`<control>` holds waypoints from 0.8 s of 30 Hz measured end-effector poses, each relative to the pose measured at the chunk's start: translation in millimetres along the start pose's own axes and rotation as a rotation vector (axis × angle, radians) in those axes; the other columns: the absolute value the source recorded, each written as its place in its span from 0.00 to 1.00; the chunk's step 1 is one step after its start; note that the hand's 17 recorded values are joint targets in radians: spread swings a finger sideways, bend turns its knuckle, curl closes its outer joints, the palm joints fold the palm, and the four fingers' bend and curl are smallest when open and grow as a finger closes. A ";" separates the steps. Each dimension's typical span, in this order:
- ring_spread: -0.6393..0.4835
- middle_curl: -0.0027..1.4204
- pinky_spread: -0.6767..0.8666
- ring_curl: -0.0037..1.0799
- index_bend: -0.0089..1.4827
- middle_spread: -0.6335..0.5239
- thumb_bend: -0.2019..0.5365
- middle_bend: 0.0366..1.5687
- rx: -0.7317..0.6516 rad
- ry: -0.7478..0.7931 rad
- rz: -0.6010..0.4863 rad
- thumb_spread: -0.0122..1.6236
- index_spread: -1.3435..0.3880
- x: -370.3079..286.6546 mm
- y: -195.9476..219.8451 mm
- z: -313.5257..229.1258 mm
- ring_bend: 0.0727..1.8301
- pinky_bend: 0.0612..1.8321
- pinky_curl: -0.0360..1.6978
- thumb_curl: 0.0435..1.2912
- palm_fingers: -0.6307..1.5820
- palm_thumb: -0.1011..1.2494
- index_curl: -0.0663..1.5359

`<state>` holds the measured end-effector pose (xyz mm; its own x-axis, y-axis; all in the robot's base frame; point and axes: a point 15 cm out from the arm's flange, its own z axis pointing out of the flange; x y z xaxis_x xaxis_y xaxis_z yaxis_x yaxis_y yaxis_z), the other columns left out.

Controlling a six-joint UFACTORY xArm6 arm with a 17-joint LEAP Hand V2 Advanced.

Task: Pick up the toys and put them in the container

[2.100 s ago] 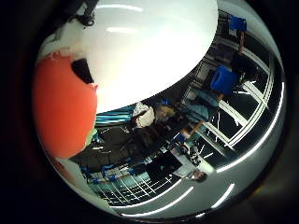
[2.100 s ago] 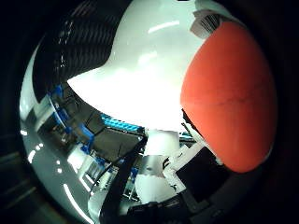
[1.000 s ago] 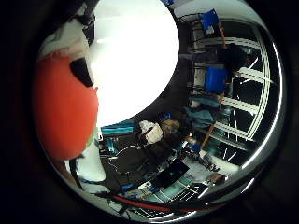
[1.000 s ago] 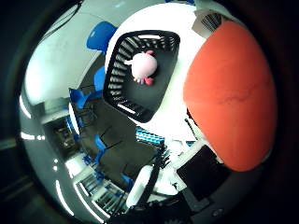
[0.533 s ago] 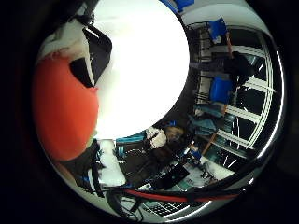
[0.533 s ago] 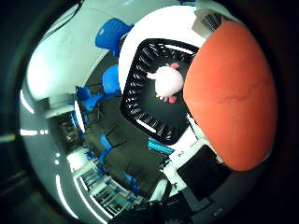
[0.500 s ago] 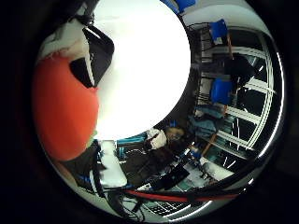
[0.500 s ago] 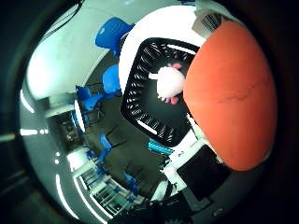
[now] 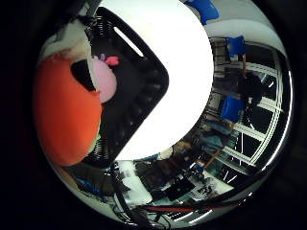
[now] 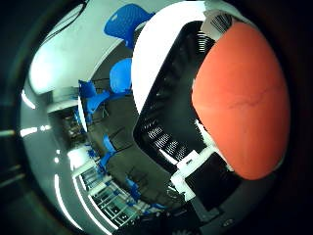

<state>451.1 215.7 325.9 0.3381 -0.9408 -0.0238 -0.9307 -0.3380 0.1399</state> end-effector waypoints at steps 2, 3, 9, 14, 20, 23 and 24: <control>0.31 0.91 0.22 0.70 0.21 0.14 0.22 0.66 -0.001 0.003 -0.029 0.69 0.47 -12.0 1.0 1.0 0.89 0.88 0.51 0.43 0.41 0.91 0.71; 0.30 0.87 0.18 0.68 0.14 0.15 0.22 0.63 -0.004 0.004 -0.043 0.68 0.49 -17.4 2.3 1.9 0.87 0.84 0.49 0.42 0.39 0.88 0.67; 0.59 0.55 0.49 0.40 0.12 0.41 0.22 0.25 -0.020 -0.021 -0.075 0.72 0.53 -28.4 11.8 -2.0 0.48 0.61 0.36 0.35 0.22 0.71 0.44; 0.78 0.38 0.71 0.27 0.08 0.66 0.24 0.11 -0.140 -0.049 -0.171 0.76 0.51 -38.1 43.6 4.1 0.32 0.49 0.28 0.29 0.23 0.57 0.29; 0.83 0.29 0.75 0.23 0.09 0.74 0.25 0.09 -0.141 -0.054 -0.212 0.77 0.51 -39.5 55.6 -7.3 0.25 0.42 0.23 0.26 0.24 0.56 0.20; 0.84 0.26 0.75 0.22 0.09 0.75 0.25 0.09 -0.128 -0.053 -0.211 0.76 0.51 -38.6 59.8 -15.6 0.23 0.40 0.21 0.25 0.24 0.56 0.18; 0.85 0.25 0.75 0.22 0.09 0.75 0.25 0.09 -0.125 -0.053 -0.211 0.76 0.51 -38.1 62.4 -19.0 0.22 0.39 0.21 0.25 0.25 0.56 0.17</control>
<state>382.8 230.9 354.3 0.5122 -0.8509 -0.1168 -0.8147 -0.5244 0.2476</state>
